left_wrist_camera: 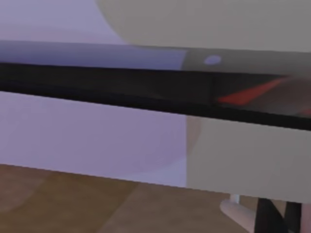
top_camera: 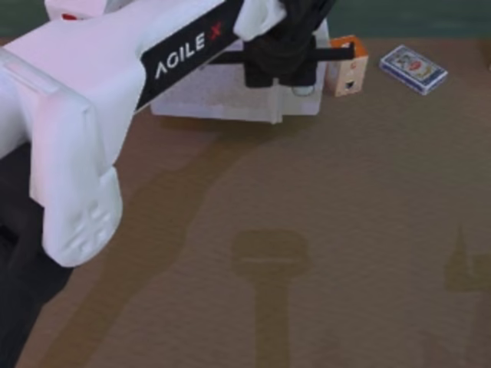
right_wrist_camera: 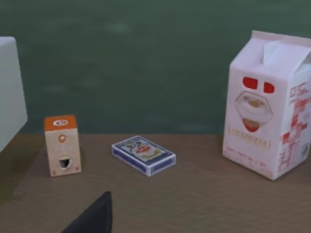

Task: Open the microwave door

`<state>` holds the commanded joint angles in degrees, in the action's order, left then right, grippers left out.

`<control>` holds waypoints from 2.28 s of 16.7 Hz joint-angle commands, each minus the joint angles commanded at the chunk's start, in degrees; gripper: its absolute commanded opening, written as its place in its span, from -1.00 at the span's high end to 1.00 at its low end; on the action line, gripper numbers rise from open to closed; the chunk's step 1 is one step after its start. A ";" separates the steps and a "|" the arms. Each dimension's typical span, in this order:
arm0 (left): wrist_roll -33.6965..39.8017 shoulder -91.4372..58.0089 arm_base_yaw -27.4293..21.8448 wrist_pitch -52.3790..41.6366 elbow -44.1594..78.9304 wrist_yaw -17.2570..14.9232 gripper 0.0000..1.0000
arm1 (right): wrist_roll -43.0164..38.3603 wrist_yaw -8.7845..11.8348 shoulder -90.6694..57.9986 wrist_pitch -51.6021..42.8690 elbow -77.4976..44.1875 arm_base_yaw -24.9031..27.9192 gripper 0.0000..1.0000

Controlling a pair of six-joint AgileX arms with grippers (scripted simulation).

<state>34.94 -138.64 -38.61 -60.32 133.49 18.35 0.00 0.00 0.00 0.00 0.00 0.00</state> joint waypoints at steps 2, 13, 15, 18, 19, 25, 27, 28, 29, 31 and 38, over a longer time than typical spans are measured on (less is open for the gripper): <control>0.00 0.00 0.00 0.00 0.00 0.00 1.00 | 0.00 0.00 0.00 0.00 0.00 0.00 -1.00; -3.46 4.89 0.05 4.83 -8.79 -1.53 1.00 | 0.00 0.00 0.00 0.00 0.00 0.00 -1.00; -4.60 6.48 0.14 6.36 -11.57 -1.98 1.00 | 0.00 0.00 0.00 0.00 0.00 0.00 -1.00; -4.96 7.05 0.17 6.90 -12.46 -2.14 1.00 | 0.00 0.00 0.00 0.00 0.00 0.00 -1.00; -4.96 7.05 0.17 6.90 -12.46 -2.14 1.00 | 0.00 0.00 0.00 0.00 0.00 0.00 -1.00; -4.96 7.05 0.17 6.90 -12.46 -2.14 1.00 | 0.00 0.00 0.00 0.00 0.00 0.00 -1.00; -4.96 7.05 0.17 6.90 -12.46 -2.14 1.00 | 0.00 0.00 0.00 0.00 0.00 0.00 -1.00; -4.96 7.05 0.17 6.90 -12.46 -2.14 1.00 | 0.00 0.00 0.00 0.00 0.00 0.00 -1.00; -4.96 7.05 0.17 6.90 -12.46 -2.14 1.00 | 0.00 0.00 0.00 0.00 0.00 0.00 -1.00; -4.96 7.05 0.17 6.90 -12.46 -2.14 1.00 | 0.00 0.00 0.00 0.00 0.00 0.00 -1.00; -4.96 7.05 0.17 6.90 -12.46 -2.14 1.00 | 0.00 0.00 0.00 0.00 0.00 0.00 -1.00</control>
<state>29.98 -131.59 -38.44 -53.42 121.04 16.21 0.00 0.00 0.00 0.00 0.00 0.00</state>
